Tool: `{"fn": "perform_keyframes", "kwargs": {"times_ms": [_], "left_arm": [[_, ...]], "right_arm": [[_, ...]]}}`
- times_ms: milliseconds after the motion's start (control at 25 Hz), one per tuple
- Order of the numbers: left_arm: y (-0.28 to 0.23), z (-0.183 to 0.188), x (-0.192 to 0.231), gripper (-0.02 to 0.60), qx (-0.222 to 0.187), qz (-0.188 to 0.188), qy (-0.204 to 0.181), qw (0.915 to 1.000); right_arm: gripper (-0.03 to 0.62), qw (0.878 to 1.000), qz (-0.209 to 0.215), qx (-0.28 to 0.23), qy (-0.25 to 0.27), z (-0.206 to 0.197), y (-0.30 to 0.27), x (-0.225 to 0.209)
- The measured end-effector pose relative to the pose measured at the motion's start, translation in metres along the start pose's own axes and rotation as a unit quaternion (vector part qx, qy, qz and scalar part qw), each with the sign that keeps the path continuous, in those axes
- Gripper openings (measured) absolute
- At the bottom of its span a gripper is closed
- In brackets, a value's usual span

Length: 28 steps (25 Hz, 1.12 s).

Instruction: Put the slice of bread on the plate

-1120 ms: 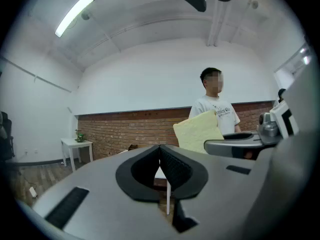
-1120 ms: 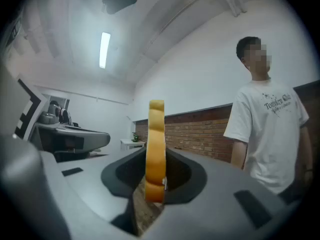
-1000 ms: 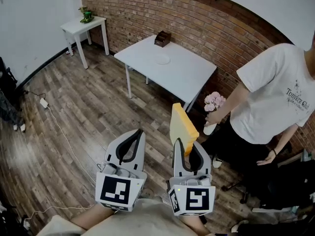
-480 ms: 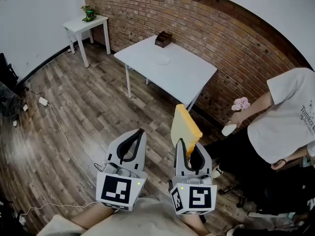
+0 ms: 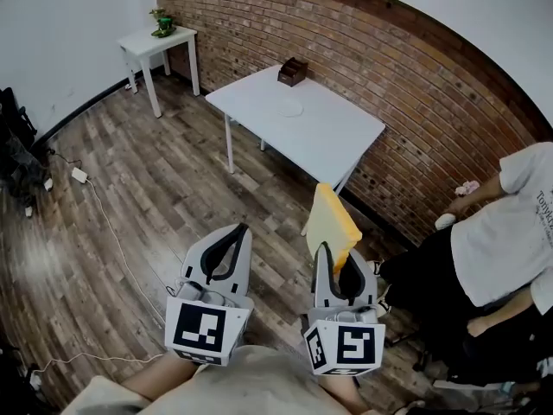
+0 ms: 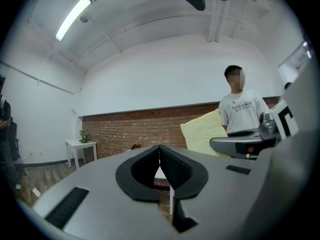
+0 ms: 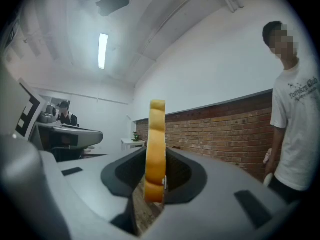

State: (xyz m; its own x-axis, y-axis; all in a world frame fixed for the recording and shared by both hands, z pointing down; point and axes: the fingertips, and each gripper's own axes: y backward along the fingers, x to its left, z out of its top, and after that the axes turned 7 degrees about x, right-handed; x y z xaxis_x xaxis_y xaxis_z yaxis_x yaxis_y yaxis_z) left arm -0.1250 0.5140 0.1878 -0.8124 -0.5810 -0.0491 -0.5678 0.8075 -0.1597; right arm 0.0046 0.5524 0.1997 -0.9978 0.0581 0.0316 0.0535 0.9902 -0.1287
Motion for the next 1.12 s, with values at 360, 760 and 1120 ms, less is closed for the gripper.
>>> {"fn": "perform_keyframes", "kwargs": {"times_ms": [360,760,1120], "left_arm": [[-0.026,0.005,0.017,0.009,-0.007,0.002,-0.004,1.0000],[-0.094,0.010,0.057,0.009,-0.010,-0.006,0.008,0.9999],[-0.191,0.018,0.121,0.011,0.002,-0.025,0.006,0.9997]], "right_arm": [[0.100,1.000,0.000,-0.006,0.005,0.006,-0.032,-0.004],[0.100,1.000,-0.008,-0.004,0.013,0.015,-0.106,-0.016],[0.100,0.999,-0.028,0.013,0.010,0.023,-0.213,-0.024]]}}
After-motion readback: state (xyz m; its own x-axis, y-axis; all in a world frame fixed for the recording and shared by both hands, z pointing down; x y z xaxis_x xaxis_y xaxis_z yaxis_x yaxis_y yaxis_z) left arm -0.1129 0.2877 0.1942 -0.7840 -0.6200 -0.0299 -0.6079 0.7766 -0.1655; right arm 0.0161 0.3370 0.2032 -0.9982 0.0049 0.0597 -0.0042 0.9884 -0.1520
